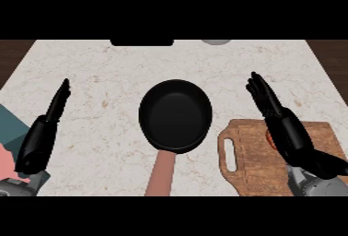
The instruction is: Pick the squash from the cutting board and place it in the pot
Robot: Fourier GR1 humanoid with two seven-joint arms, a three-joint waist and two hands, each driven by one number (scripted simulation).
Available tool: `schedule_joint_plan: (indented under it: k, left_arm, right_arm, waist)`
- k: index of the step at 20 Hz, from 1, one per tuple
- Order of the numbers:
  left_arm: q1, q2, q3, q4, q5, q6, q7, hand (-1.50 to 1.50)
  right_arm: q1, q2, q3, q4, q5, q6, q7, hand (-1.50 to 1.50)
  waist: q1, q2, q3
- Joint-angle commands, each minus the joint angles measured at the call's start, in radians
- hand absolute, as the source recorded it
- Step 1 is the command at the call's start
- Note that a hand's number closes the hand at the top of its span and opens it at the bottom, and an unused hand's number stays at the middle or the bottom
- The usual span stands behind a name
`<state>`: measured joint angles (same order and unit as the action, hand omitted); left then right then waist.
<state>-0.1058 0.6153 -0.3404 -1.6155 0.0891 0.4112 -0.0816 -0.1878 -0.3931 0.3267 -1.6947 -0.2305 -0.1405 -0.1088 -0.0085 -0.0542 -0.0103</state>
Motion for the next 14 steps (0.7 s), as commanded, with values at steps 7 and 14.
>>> schedule_joint_plan:
  k: [7, 14]
  left_arm:
    - [0.081, -0.125, -0.074, 0.082, 0.169, -0.122, 0.118, 0.0]
    - [0.063, -0.157, -0.067, 0.163, 0.273, -0.247, 0.161, 0.0]
  right_arm:
    - [0.082, -0.345, -0.107, 0.183, 0.303, -0.098, 0.126, 1.5]
    - [0.204, 0.015, -0.268, 0.003, 0.219, -0.469, -0.257, -1.5]
  waist:
    - [-0.071, 0.07, -0.023]
    - [-0.032, 0.051, 0.011]
